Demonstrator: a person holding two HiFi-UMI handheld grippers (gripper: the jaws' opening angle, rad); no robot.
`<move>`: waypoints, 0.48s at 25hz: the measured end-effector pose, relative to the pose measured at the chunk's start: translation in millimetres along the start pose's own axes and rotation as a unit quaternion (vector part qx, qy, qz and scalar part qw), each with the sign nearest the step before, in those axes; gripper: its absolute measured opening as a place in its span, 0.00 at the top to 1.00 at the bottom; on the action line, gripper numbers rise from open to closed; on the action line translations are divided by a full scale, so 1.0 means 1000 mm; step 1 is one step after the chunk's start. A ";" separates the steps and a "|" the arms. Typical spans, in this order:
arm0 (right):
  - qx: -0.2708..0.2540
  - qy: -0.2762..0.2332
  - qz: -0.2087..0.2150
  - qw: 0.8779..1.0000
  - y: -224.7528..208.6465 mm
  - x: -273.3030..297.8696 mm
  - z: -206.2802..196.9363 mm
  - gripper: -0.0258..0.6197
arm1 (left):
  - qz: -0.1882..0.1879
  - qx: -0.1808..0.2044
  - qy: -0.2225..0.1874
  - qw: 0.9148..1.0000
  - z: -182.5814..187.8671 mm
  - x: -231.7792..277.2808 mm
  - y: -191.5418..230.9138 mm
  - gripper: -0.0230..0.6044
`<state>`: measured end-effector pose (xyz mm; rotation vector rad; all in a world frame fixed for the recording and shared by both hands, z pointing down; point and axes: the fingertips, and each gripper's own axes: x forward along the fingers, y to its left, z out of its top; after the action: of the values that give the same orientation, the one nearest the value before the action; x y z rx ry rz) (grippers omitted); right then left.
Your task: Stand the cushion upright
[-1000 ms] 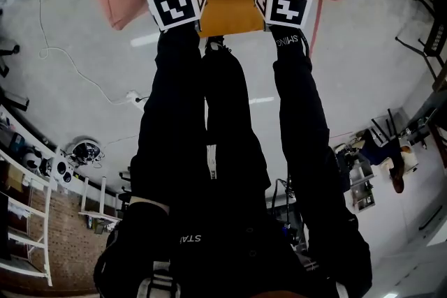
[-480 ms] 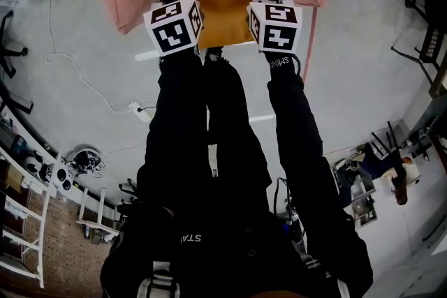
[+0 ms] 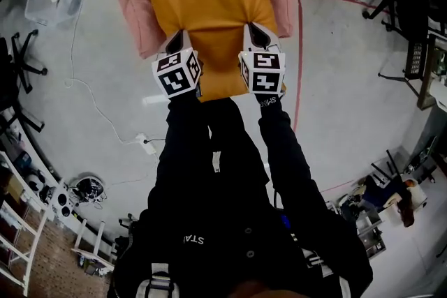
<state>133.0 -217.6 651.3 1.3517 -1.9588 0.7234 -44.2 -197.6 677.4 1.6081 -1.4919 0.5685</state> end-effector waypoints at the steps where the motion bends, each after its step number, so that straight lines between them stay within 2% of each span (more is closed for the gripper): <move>1: 0.002 -0.007 0.000 1.000 0.002 -0.007 0.010 0.93 | 0.000 -0.001 -0.009 1.000 0.011 -0.009 -0.001 0.96; 6: 0.015 -0.049 0.001 0.999 0.007 -0.024 0.073 0.93 | 0.000 -0.003 -0.067 0.998 0.079 -0.039 -0.007 0.96; 12: 0.013 -0.104 -0.016 0.994 0.005 -0.012 0.160 0.93 | -0.014 0.005 -0.119 0.993 0.167 -0.034 -0.006 0.96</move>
<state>100.0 -327.8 539.0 1.5229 -2.0887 0.6155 -80.6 -314.3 558.9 1.7487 -1.6379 0.3792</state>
